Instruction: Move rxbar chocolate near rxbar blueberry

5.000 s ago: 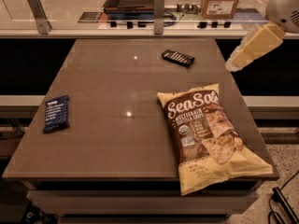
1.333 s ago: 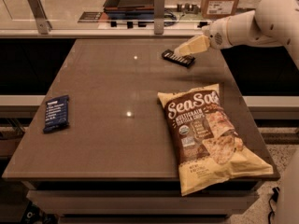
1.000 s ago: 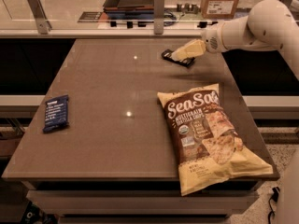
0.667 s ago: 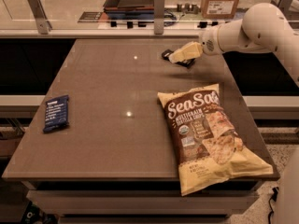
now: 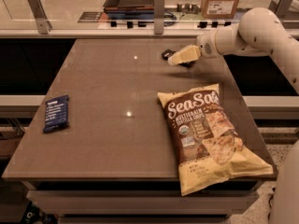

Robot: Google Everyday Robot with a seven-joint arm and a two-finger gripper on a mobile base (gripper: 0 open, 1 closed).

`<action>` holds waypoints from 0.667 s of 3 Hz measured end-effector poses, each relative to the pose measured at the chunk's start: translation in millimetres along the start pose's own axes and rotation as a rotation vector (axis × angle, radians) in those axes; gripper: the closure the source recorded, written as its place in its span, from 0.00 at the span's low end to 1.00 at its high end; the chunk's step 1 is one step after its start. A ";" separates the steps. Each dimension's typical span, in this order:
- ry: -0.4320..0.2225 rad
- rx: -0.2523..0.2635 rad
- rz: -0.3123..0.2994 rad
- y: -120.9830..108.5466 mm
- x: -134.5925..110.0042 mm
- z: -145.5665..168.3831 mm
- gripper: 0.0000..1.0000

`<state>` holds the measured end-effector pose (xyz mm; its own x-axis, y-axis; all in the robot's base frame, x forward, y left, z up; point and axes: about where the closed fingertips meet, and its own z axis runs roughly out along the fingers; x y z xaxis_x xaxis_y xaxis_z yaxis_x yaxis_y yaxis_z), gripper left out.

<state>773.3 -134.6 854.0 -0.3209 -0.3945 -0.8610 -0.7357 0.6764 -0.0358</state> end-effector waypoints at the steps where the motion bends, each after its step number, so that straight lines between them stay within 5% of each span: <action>1: -0.003 -0.050 0.019 -8.8 23.4 2.8 0.00; 2: -0.007 -0.063 0.016 -14.8 29.0 5.1 0.00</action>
Offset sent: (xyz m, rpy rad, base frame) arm -0.0023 -0.0178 -0.0190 0.0388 0.0288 0.0284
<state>777.9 -152.8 827.0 -0.3290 -0.3789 -0.8650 -0.7665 0.6422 0.0103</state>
